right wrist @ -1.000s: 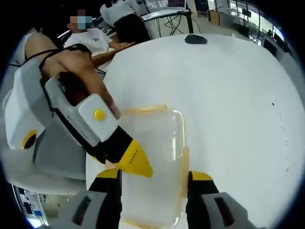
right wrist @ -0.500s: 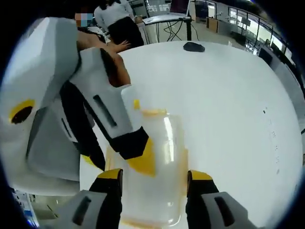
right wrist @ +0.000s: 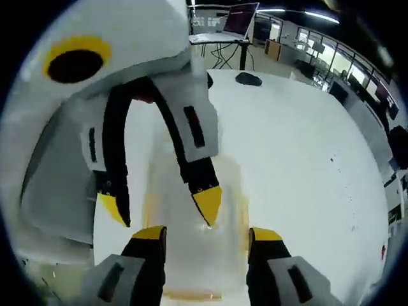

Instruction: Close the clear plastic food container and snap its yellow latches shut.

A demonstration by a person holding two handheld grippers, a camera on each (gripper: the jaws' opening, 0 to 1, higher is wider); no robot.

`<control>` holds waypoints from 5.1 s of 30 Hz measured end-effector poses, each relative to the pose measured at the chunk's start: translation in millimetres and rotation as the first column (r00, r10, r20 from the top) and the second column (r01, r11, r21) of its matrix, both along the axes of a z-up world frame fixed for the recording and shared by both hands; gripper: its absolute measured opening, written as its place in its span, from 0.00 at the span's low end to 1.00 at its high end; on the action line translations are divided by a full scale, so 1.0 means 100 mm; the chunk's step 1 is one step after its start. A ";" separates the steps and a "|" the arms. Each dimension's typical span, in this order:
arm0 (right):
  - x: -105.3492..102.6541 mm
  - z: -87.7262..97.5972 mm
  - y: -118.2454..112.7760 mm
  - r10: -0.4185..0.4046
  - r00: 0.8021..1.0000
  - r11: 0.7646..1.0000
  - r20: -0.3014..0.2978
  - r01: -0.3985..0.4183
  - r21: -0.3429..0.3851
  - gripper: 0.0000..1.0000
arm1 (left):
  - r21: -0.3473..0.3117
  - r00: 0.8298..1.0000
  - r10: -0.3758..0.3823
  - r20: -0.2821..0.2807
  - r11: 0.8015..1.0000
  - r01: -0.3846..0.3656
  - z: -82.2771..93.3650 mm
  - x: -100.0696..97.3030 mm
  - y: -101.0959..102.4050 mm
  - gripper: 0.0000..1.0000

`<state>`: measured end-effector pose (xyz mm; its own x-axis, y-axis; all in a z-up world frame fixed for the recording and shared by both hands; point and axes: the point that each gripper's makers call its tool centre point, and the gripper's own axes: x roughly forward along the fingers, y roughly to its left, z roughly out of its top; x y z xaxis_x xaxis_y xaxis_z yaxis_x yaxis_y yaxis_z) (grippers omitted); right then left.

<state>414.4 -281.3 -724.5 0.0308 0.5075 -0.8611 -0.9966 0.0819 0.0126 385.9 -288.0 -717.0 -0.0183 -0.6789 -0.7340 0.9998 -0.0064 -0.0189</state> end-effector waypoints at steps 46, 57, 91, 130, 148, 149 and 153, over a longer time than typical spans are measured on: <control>-0.19 -0.30 -0.12 -0.014 1.000 0.999 0.027 0.015 -0.033 0.75 | 0.201 0.994 -0.037 0.102 0.980 0.016 -0.38 0.24 0.62 0.78; -0.24 -0.31 0.38 0.015 0.999 1.000 0.029 -0.015 -0.028 0.75 | 0.219 0.995 -0.013 0.103 0.976 -0.010 -0.40 0.17 1.13 0.77; -0.38 -0.32 1.62 0.076 0.996 0.993 0.037 -0.072 -0.090 0.75 | 0.222 0.994 0.043 0.105 0.973 -0.066 -0.39 -0.01 2.37 0.77; 0.42 -0.33 1.66 0.074 0.997 0.996 0.034 -0.072 -0.058 0.77 | 0.317 0.995 0.002 0.100 0.948 -0.034 -0.43 0.81 2.39 0.79; 0.42 -0.33 1.66 0.070 0.997 0.995 0.038 -0.067 -0.077 0.91 | 0.325 0.995 0.001 0.104 0.945 -0.035 -0.42 0.80 2.41 0.82; 0.46 -0.30 1.69 0.039 0.997 0.998 0.061 -0.035 -0.055 1.00 | 0.329 0.994 0.004 0.108 0.943 -0.040 -0.42 0.80 2.42 0.89; 0.47 -0.18 1.74 -0.001 1.000 1.000 0.016 0.001 -0.001 0.99 | 0.300 0.997 0.031 0.072 0.952 -0.052 -0.38 0.74 2.43 0.99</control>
<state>461.3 -107.5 -742.3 0.0448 0.5071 -0.8608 -0.9966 0.0824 -0.0032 459.7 -45.5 -754.8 0.0599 -0.4247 -0.9033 0.9982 0.0311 0.0516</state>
